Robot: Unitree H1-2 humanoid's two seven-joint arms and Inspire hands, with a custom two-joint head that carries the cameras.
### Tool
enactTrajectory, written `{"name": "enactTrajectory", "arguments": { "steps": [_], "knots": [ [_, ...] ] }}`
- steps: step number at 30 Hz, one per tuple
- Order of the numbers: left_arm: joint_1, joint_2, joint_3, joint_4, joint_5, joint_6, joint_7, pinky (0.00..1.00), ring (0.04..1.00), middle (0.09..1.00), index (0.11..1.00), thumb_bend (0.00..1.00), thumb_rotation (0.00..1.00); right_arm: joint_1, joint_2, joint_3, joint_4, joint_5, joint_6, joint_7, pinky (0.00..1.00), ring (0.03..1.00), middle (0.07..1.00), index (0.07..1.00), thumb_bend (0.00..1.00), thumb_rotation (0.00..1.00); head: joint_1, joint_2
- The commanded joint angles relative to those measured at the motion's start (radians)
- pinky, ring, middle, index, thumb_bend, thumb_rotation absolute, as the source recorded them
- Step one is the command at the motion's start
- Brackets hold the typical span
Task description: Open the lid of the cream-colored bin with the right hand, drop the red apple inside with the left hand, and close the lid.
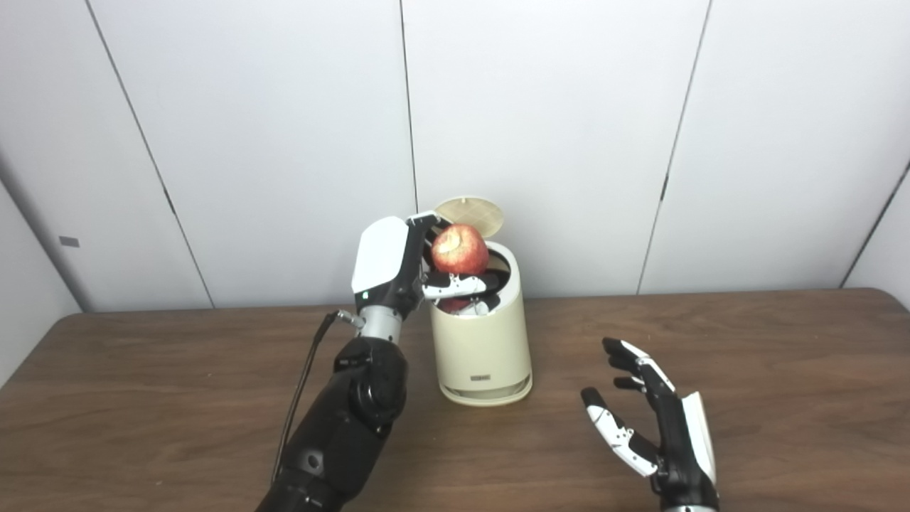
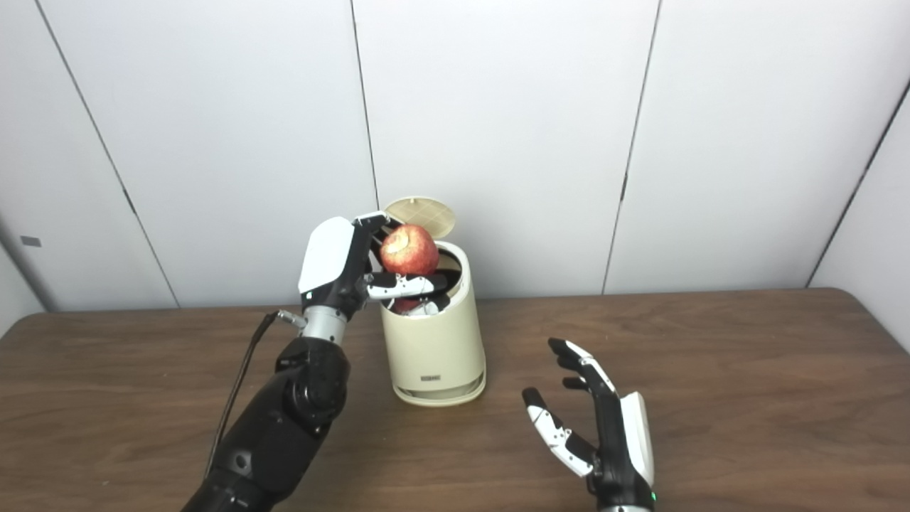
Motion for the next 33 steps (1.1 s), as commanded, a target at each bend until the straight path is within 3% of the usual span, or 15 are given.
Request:
{"name": "enactTrajectory", "arguments": {
  "steps": [1,10,12,13,14,16,26,33],
  "knots": [
    [-0.019,0.004,-0.009,-0.027,0.004,-0.004,-0.018,0.29,0.408,0.484,0.501,0.5,0.0,0.028,0.018,0.013,0.024,-0.002,-0.022,-0.009,0.67,0.777,0.796,0.788,0.18,0.43,0.001,0.002],
    [-0.002,0.017,-0.032,-0.072,0.015,0.043,-0.079,0.33,0.404,0.462,0.511,0.52,0.0,0.025,0.017,0.015,0.026,-0.005,-0.021,-0.009,0.67,0.776,0.795,0.786,0.18,0.44,0.001,0.003],
    [-0.001,0.021,-0.038,-0.074,0.015,0.048,-0.088,0.33,0.407,0.477,0.491,0.52,0.05,0.024,0.017,0.015,0.028,-0.005,-0.023,-0.01,0.67,0.775,0.795,0.787,0.18,0.46,0.002,0.004],
    [0.0,0.022,-0.04,-0.073,0.015,0.048,-0.091,0.34,0.415,0.488,0.505,0.76,0.11,0.024,0.017,0.015,0.028,-0.004,-0.023,-0.01,0.67,0.773,0.794,0.786,0.18,0.47,0.002,0.003],
    [0.001,0.023,-0.041,-0.073,0.014,0.048,-0.093,0.35,0.429,0.501,0.52,0.88,0.15,0.024,0.018,0.015,0.028,-0.003,-0.022,-0.009,0.67,0.773,0.794,0.785,0.19,0.47,0.002,0.004],
    [0.002,0.023,-0.041,-0.071,0.011,0.043,-0.092,0.38,0.46,0.528,0.55,0.98,0.19,0.023,0.018,0.015,0.028,-0.003,-0.023,-0.009,0.67,0.774,0.794,0.785,0.19,0.48,0.001,0.004],
    [0.002,0.025,-0.053,-0.068,0.024,0.054,-0.1,0.49,0.575,0.617,0.633,1.0,0.23,0.024,0.018,0.018,0.022,-0.001,-0.019,-0.004,0.67,0.774,0.795,0.786,0.18,0.46,0.002,0.004],
    [0.002,0.029,-0.064,-0.068,0.025,0.062,-0.111,0.49,0.578,0.623,0.648,1.0,0.21,0.023,0.018,0.02,0.024,-0.001,-0.024,-0.007,0.67,0.776,0.795,0.786,0.18,0.44,0.0,0.005]
  ]
}}
